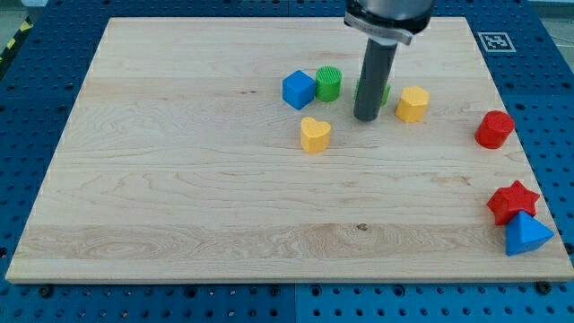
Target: Place the green star above the yellow hexagon
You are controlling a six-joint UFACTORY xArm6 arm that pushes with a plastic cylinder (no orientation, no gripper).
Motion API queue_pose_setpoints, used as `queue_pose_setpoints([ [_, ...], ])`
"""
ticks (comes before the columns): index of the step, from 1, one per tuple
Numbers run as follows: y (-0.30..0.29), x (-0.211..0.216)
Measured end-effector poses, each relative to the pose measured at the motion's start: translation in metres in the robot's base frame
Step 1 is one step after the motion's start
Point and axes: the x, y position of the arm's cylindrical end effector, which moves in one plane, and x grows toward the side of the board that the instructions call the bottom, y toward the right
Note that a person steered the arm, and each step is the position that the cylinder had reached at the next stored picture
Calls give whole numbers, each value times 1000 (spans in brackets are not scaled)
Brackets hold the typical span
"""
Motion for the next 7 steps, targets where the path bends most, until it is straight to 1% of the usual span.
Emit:
queue_pose_setpoints([
  [1,47,-9],
  [2,111,-4],
  [3,117,-2],
  [5,51,-1],
  [6,9,-4],
  [7,-21,-26],
])
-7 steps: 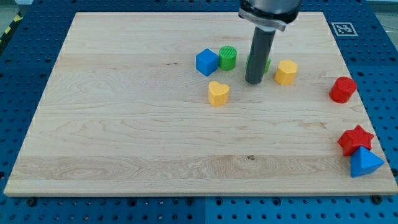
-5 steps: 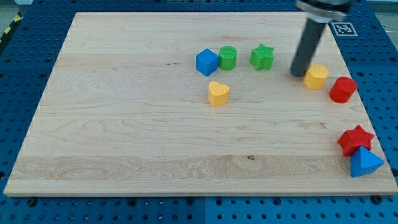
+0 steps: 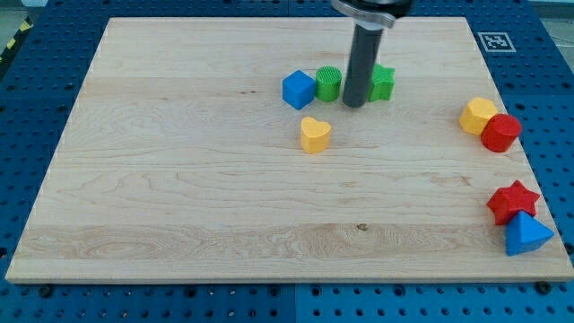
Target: Place the green star above the yellow hexagon
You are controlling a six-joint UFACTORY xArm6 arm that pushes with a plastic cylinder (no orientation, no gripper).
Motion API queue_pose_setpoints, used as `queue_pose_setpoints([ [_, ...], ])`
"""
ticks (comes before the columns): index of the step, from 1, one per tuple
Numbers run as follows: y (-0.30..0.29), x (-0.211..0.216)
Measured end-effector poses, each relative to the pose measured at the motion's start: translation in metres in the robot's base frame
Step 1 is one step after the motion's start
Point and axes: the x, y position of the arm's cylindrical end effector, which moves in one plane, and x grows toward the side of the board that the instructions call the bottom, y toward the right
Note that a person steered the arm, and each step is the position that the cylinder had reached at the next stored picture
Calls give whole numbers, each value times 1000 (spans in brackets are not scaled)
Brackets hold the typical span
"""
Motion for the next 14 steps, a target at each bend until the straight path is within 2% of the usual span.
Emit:
queue_pose_setpoints([
  [1,23,-35],
  [2,77,-36],
  [3,89,-35],
  [4,44,-27],
  [5,35,-12],
  [8,147,-10],
  [9,135,-13],
  [10,123,-42],
  [11,152,-60],
  [12,204,-50],
  [14,210,15],
])
